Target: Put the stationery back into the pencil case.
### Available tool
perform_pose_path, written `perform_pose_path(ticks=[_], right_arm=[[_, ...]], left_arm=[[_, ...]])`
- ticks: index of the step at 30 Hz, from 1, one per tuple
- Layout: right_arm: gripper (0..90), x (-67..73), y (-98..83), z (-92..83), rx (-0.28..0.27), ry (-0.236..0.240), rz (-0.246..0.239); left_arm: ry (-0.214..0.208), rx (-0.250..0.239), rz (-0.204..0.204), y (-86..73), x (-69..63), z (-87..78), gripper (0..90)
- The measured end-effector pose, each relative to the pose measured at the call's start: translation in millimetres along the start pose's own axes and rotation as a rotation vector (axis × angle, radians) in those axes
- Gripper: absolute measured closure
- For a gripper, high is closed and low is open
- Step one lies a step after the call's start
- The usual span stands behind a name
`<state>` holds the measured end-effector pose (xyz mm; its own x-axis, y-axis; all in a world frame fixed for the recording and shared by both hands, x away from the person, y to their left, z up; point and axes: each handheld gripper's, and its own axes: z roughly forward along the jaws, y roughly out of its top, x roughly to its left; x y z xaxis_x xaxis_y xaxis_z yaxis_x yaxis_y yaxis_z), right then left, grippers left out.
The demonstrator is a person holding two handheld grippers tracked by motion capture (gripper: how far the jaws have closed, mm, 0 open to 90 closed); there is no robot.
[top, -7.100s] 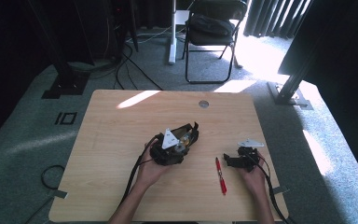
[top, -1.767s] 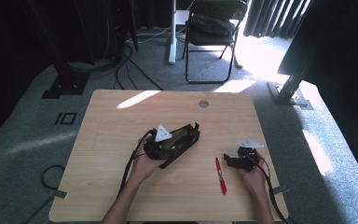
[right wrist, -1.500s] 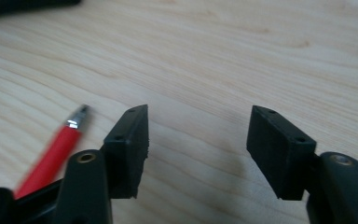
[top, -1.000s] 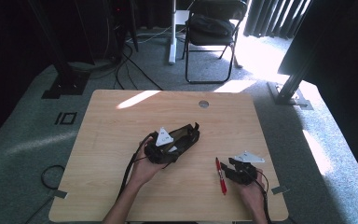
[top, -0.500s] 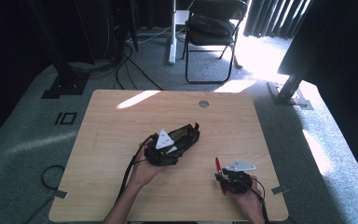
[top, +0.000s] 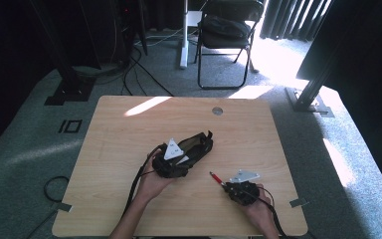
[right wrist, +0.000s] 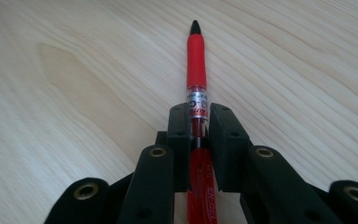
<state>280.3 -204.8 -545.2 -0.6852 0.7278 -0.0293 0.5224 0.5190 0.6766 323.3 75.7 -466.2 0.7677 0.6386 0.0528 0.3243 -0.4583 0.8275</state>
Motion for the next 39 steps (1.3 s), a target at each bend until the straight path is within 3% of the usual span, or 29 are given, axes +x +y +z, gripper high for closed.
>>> perform_pose_path(ticks=[9,13,15,19,24,31,39], right_arm=[[79.1,28.7,28.9,23.3,0.006,0.096,-0.173],[78.8,39.1,38.6,31.6,0.004,0.133,-0.213],[70.9,40.9,40.9,33.2,-0.002,0.148,-0.212],[53.7,37.9,38.6,28.9,-0.015,0.133,-0.186],[44.5,26.3,22.9,16.1,-0.01,0.116,-0.15],[44.2,12.2,2.5,-2.8,-0.002,0.11,-0.119],[52.6,-4.1,-6.4,-8.9,-0.002,0.045,-0.085]], left_arm=[[-0.003,0.002,0.001,-2.8,-0.5,-1.7,41.8],[-0.003,0.003,-0.001,-3.9,-0.1,-2.1,41.8],[-0.001,0.006,0.002,-4.3,0.0,-2.3,41.8],[-0.001,0.007,0.004,-4.8,-0.1,-2.5,41.9],[-0.01,0.011,0.015,-5.0,-2.5,-0.8,41.9],[-0.035,0.019,0.036,-3.3,-10.4,6.4,41.9],[-0.076,0.05,0.081,-4.9,-22.9,18.8,42.2]])
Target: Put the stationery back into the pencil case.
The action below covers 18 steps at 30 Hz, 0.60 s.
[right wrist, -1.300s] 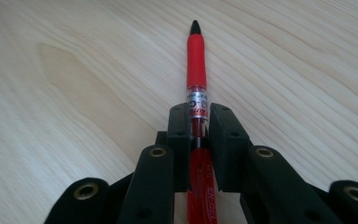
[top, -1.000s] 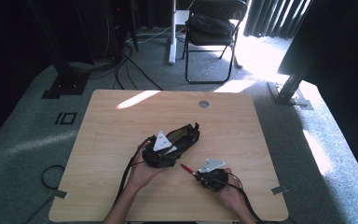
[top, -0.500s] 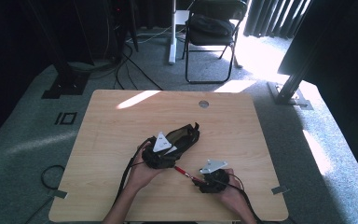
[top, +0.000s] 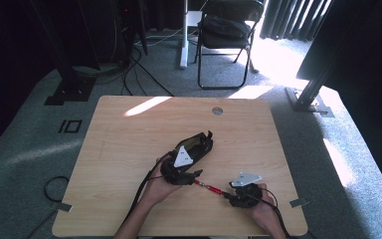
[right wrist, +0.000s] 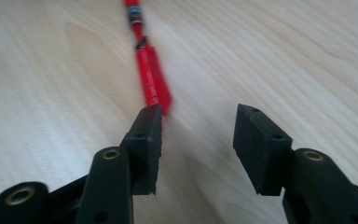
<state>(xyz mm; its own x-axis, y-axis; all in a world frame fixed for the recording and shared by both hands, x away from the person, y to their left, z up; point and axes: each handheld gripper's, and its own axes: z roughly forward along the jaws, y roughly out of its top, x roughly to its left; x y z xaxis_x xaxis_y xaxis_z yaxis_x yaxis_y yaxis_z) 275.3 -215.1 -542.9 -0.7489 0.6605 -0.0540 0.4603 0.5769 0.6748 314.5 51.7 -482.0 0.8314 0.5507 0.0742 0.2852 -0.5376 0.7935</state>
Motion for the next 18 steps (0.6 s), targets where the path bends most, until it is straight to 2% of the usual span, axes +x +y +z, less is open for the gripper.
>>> perform_pose_path(ticks=[4,6,9,10,14,16,18], right_arm=[[54.1,-5.7,-1.5,2.0,0.007,-0.031,0.019],[53.6,-5.8,-1.9,2.9,0.009,-0.044,0.013],[51.5,-5.2,-2.1,0.2,-0.014,-0.025,0.017],[48.7,-4.1,-2.1,-3.2,-0.043,0.005,0.018],[45.2,0.0,-1.5,-1.7,-0.053,0.065,0.005],[43.9,2.1,-0.7,2.4,-0.037,0.039,-0.009],[43.6,1.0,0.3,6.9,-0.031,0.009,0.006]], left_arm=[[-0.018,0.011,0.012,-1.8,-2.4,4.5,42.2],[-0.022,0.013,0.01,-3.0,-2.5,5.6,42.3],[-0.028,0.009,0.011,-4.0,-2.1,5.8,42.3],[-0.035,0.005,0.009,-4.4,-1.6,6.0,42.4],[-0.047,-0.006,0.016,-4.9,-3.1,7.1,42.4],[-0.048,-0.008,0.023,-5.5,-4.6,8.3,42.4],[-0.052,-0.008,0.024,-6.4,-5.4,9.8,42.5]])
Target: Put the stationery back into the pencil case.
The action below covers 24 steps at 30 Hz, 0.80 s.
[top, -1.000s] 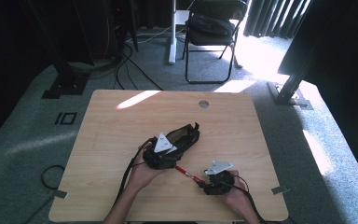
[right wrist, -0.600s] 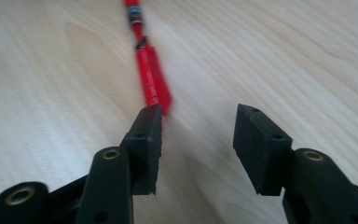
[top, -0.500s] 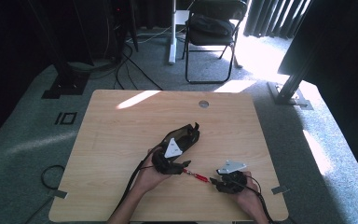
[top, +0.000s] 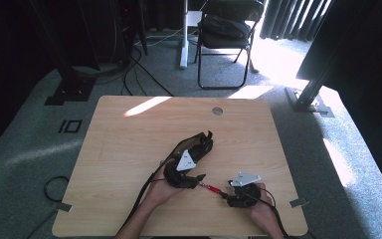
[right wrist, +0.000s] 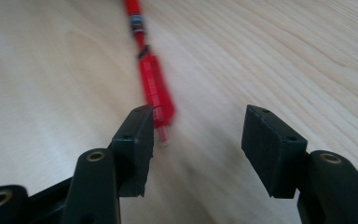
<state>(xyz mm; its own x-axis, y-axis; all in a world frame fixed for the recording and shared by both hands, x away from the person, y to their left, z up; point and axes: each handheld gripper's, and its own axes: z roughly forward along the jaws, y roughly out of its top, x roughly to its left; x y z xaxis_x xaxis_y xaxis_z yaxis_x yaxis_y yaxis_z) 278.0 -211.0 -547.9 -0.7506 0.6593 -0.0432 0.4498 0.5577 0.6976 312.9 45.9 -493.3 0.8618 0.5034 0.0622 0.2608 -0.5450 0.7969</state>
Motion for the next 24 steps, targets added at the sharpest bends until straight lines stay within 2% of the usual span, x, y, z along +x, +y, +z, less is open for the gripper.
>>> perform_pose_path(ticks=[8,12,17,21,24], right_arm=[[44.0,-13.7,7.9,11.2,-0.001,-0.113,0.017],[45.8,-21.1,10.8,15.4,-0.009,-0.126,0.026],[47.2,-29.1,12.7,20.2,-0.028,-0.146,0.065],[47.3,-37.8,12.8,22.8,-0.04,-0.128,0.113],[47.2,-41.4,11.5,22.5,-0.044,-0.135,0.13]], left_arm=[[-0.022,0.021,0.012,-2.4,-4.0,9.1,42.8],[-0.033,0.044,0.023,-3.9,-8.5,17.9,43.5],[-0.044,0.065,0.024,-6.3,-11.5,28.0,44.0],[-0.038,0.083,0.033,-8.9,-14.1,34.6,46.1],[-0.041,0.088,0.026,-12.5,-13.9,39.9,48.1]])
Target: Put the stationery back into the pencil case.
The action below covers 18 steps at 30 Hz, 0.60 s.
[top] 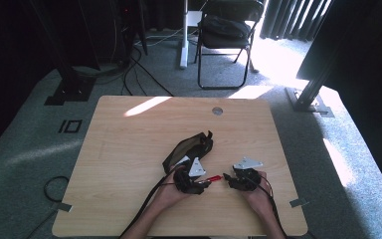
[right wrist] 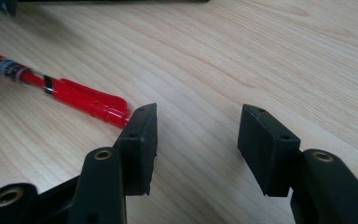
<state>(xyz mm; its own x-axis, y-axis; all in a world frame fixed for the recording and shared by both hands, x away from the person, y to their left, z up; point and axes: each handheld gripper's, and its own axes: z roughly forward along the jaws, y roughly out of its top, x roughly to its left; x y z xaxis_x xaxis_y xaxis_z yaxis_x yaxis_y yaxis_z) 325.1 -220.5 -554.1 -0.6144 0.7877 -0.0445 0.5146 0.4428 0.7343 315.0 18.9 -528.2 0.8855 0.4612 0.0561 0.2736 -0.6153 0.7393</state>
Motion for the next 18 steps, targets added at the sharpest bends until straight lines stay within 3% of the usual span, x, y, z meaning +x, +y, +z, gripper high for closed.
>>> perform_pose_path(ticks=[13,18], right_arm=[[45.9,-8.3,-6.8,-3.9,-0.008,0.007,0.041],[45.9,-9.3,-8.1,-4.4,-0.013,0.014,0.042]], left_arm=[[-0.009,0.061,-0.022,-9.0,5.3,17.8,54.1],[-0.007,0.058,-0.037,-12.2,5.7,18.9,60.5]])
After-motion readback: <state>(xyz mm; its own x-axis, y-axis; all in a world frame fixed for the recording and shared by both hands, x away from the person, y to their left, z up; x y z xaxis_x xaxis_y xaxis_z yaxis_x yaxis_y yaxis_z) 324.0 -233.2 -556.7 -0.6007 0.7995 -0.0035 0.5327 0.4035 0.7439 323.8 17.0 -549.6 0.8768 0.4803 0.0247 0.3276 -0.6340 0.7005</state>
